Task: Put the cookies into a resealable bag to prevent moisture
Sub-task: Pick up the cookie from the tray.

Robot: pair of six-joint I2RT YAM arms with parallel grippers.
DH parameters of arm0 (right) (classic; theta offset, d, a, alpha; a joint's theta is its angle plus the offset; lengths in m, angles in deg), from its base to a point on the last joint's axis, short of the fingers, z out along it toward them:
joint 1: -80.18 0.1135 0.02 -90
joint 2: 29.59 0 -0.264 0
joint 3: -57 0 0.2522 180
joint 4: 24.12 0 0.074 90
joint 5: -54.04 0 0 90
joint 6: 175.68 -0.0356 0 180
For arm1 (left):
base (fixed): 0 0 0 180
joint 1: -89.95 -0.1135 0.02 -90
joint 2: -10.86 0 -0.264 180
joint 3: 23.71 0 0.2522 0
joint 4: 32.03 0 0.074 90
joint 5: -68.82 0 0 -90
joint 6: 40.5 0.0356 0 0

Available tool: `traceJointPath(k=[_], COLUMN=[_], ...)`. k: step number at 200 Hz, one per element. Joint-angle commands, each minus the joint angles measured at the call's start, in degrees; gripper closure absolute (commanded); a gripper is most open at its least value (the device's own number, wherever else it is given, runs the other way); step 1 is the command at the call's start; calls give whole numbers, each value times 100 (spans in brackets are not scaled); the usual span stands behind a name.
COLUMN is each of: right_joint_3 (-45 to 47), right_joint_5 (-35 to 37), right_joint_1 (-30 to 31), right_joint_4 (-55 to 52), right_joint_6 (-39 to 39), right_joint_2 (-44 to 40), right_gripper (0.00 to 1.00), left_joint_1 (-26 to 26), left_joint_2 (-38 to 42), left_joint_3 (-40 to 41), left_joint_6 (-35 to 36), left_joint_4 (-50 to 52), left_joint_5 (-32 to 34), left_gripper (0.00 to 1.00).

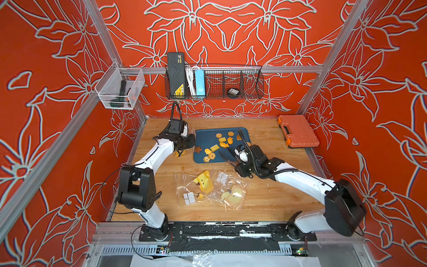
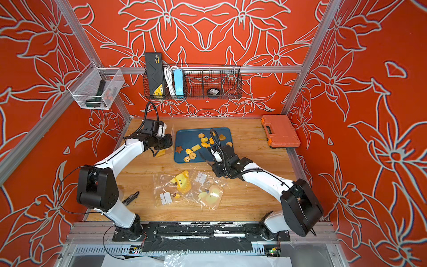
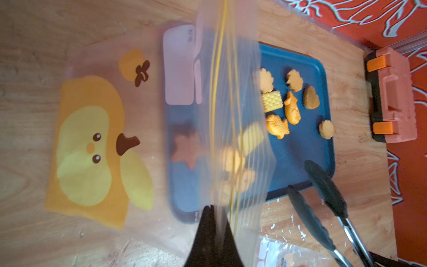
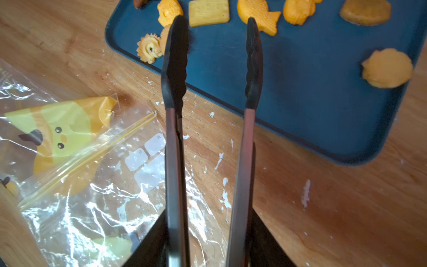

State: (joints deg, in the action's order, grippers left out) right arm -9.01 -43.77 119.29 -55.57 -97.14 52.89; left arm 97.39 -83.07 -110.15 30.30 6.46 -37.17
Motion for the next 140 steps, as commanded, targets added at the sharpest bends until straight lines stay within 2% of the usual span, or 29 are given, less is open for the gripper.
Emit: traceJointPath(k=[1,51,97,120,140], right_joint_3=[-395,-944,-1198,-1209,-1154], right_joint_5=[-226,-181,-80,91,113], right_joint_1=[123,306,405,406,405], right_joint_4=[-167,-201,-222,-255,-243], right_joint_6=[408,540,536,498,458], right_joint_2=[340,1080,1452,1515,1487], right_gripper=[50,45,42,47,57], left_joint_1=[-15,-15,-18,-22,-20], left_joint_2=[-54,-3,-31,6,-3], left_joint_3=[196,378,369,387,387], left_joint_6=[87,119,135,138,136], left_joint_4=[-209,-197,-179,-197,-197], left_joint_5=[-219,38,16,16,8], left_gripper=[100,100,100,100,100])
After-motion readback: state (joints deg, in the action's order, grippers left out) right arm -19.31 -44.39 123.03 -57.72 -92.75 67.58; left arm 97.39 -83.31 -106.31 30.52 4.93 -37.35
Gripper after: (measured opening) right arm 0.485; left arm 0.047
